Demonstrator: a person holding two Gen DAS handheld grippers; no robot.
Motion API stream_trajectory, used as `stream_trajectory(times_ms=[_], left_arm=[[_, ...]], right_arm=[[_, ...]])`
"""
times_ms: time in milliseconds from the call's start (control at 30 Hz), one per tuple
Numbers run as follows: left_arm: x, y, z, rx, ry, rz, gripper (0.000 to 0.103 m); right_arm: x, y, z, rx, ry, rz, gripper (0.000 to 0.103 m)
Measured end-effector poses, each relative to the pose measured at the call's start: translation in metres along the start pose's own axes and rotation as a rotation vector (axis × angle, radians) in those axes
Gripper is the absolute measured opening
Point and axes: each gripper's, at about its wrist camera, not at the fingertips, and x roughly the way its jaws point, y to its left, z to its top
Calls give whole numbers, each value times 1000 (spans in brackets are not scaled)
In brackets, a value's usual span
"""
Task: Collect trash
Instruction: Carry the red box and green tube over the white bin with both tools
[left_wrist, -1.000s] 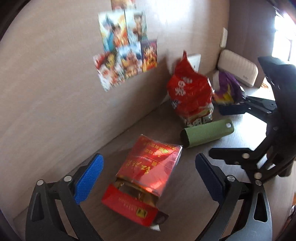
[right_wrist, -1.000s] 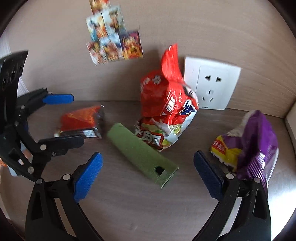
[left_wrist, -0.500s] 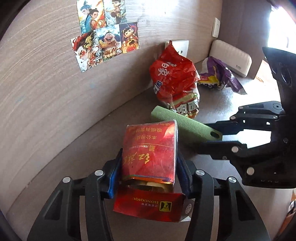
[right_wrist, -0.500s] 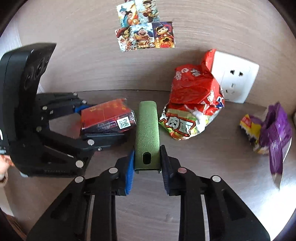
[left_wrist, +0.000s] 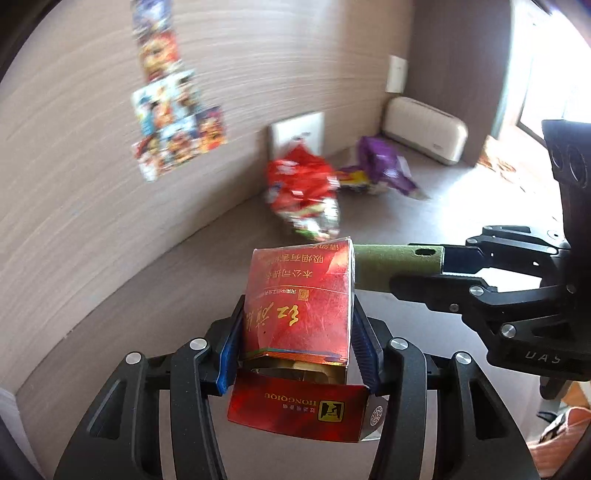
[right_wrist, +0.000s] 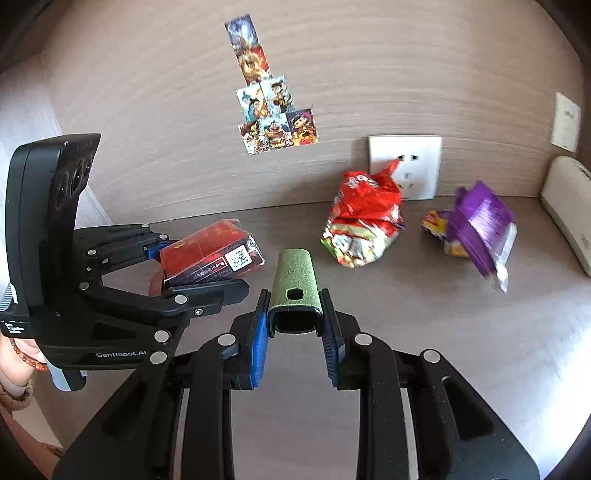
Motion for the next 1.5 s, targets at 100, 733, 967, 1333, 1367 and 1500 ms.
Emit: stream_trajectory(times_ms=[100, 733, 967, 1333, 1367, 1500], left_arm=[[-7, -31, -3, 56, 1, -18, 51], [-15, -266, -15, 386, 22, -313, 51], [2, -356, -31, 515, 65, -401, 51], [54, -463, -76, 677, 157, -458, 51], [61, -468, -79, 686, 167, -461, 51], [98, -492, -103, 731, 215, -480, 51]], right_arm=[[-27, -8, -20, 24, -17, -42, 27], [-198, -74, -160, 308, -41, -399, 27], [-249, -109, -232, 438, -12, -499, 27], [-271, -158, -326, 572, 42, -565, 27], [-268, -166, -338, 587, 49, -563, 27], [-250, -189, -372, 618, 78, -564, 27]])
